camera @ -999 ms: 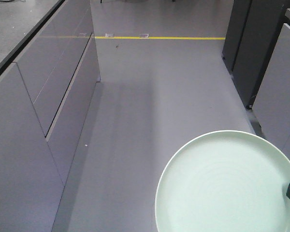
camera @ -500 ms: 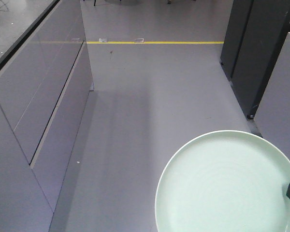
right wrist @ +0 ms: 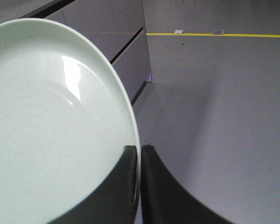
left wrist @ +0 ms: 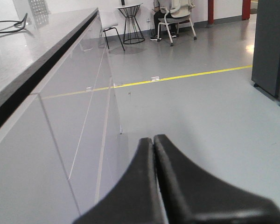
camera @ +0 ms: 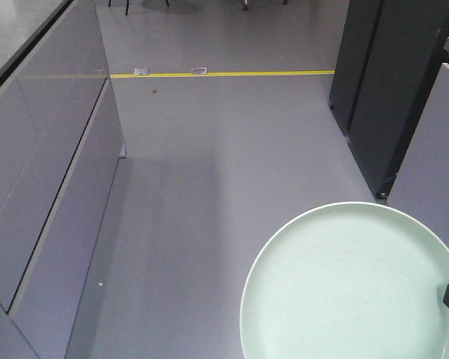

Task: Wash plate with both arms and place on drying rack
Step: 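Carry the plate in the right gripper while driving down the aisle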

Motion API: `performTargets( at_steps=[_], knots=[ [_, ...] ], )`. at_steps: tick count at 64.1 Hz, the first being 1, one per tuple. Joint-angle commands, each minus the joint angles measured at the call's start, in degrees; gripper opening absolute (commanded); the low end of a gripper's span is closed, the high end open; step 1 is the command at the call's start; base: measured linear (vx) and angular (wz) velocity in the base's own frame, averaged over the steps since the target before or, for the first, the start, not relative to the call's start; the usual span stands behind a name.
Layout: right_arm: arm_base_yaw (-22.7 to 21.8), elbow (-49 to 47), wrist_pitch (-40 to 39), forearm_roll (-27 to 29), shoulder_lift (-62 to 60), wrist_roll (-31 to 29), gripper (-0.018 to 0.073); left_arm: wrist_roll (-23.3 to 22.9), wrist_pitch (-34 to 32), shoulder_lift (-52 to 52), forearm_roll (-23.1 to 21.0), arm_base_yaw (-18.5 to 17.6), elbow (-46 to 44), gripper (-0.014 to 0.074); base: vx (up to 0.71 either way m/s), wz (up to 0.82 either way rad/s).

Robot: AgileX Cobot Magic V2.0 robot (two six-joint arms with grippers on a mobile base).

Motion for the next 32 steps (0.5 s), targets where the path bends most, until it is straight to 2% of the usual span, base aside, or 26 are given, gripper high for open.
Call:
performTargets(
  at_steps=[1, 32],
  knots=[
    [-0.2, -1.5, -3.9, 1.2, 0.4, 0.0, -0.0001, -0.5, -4.0, -0.8, -0.2, -0.5, -1.5, -0.0006, 0.28, -0.09],
    [-0.2, -1.5, -3.9, 1.2, 0.4, 0.0, -0.0001, -0.5, -4.0, -0.8, -0.2, -0.5, -1.5, -0.0006, 0.26, -0.06]
  ],
)
